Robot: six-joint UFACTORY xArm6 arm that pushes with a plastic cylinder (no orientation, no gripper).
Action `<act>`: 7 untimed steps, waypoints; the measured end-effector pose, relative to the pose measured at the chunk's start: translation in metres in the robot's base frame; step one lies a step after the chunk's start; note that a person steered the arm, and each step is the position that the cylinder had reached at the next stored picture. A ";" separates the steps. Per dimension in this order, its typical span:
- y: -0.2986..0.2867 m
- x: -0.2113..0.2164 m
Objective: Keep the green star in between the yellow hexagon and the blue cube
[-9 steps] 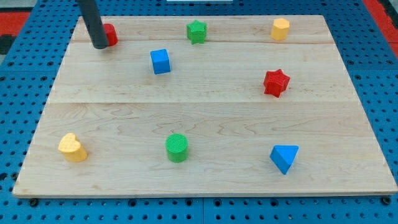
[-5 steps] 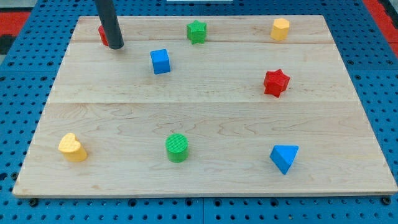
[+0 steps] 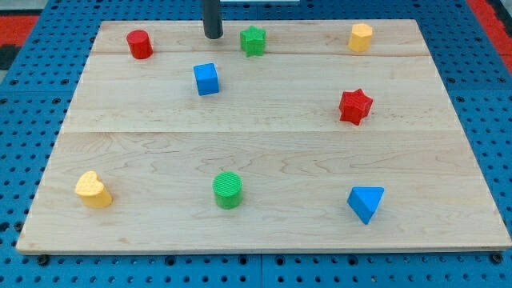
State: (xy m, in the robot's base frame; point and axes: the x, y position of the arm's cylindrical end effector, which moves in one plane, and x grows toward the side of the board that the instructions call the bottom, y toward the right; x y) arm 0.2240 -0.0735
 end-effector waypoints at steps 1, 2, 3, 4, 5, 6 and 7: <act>0.000 0.000; 0.001 -0.001; 0.022 -0.001; 0.044 0.017; 0.079 0.057; 0.101 0.107; 0.087 0.166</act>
